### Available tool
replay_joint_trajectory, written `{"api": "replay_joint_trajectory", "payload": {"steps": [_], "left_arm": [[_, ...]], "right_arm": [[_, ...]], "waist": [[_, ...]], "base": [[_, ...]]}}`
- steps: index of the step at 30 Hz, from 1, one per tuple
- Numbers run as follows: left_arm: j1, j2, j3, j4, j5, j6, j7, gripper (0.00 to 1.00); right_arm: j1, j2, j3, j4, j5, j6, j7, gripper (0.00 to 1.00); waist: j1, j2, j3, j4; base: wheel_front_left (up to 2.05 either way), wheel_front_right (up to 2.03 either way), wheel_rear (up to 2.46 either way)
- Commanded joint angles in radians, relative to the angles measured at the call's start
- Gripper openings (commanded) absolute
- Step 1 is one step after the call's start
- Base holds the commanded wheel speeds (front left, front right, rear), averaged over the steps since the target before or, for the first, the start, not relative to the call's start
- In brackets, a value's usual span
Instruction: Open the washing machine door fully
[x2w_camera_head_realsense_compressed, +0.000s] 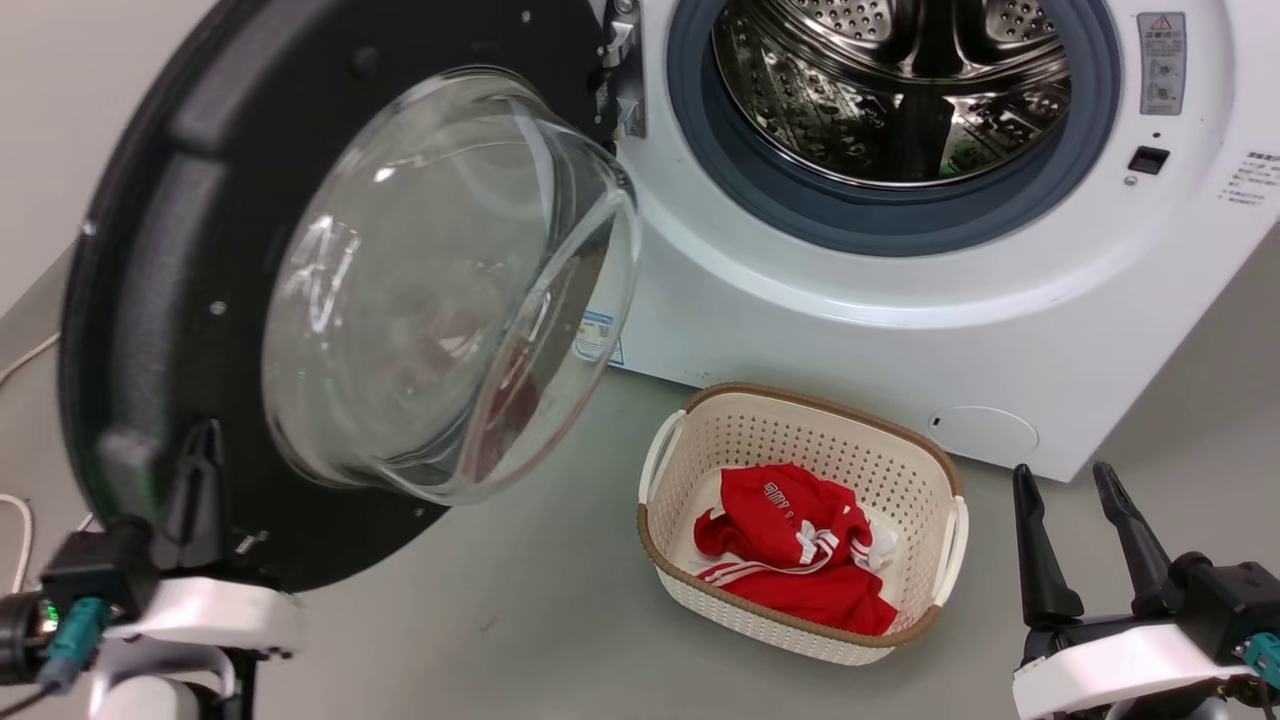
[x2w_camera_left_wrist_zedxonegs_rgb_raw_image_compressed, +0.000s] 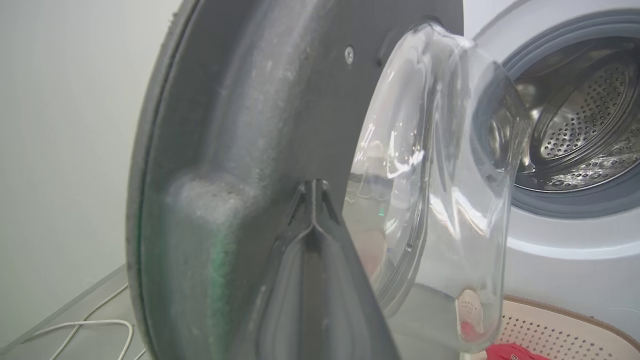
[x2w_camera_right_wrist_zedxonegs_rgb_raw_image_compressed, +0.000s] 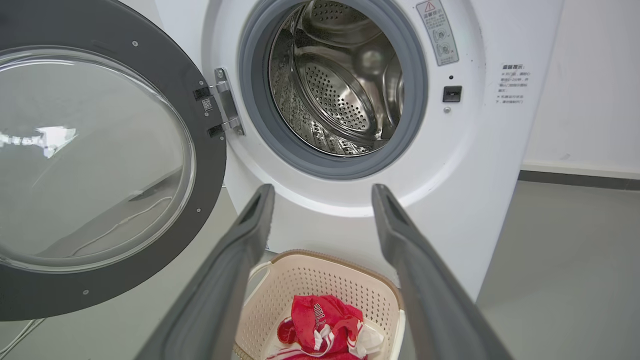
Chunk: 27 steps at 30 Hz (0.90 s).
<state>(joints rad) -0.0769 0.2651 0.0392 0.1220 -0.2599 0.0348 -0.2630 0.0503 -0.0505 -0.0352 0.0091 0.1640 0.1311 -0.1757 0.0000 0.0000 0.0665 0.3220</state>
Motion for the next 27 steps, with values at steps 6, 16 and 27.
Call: {"api": "replay_joint_trajectory", "payload": {"steps": [6,16,27], "left_arm": [[-0.09,0.059,0.079,0.117,-0.017,-0.03,-0.002,0.0],[-0.193,0.12,0.191,0.274,0.004,-0.042,-0.002,0.0],[-0.155,0.077,0.259,0.238,0.066,-0.045,-0.002,0.0]], "right_arm": [[-0.015,0.001,-0.008,-0.016,-0.002,0.0,0.006,1.0],[-0.052,0.001,-0.007,-0.008,-0.008,0.0,0.004,1.0],[-0.053,0.001,-0.007,0.023,0.005,0.0,-0.018,1.0]], "waist": [[0.0,0.0,0.028,-0.03],[0.0,0.0,0.076,-0.056],[0.0,0.0,0.052,-0.068]], "base": [[0.0,0.0,0.0],[0.0,0.0,0.0],[0.0,0.0,0.0]]}}
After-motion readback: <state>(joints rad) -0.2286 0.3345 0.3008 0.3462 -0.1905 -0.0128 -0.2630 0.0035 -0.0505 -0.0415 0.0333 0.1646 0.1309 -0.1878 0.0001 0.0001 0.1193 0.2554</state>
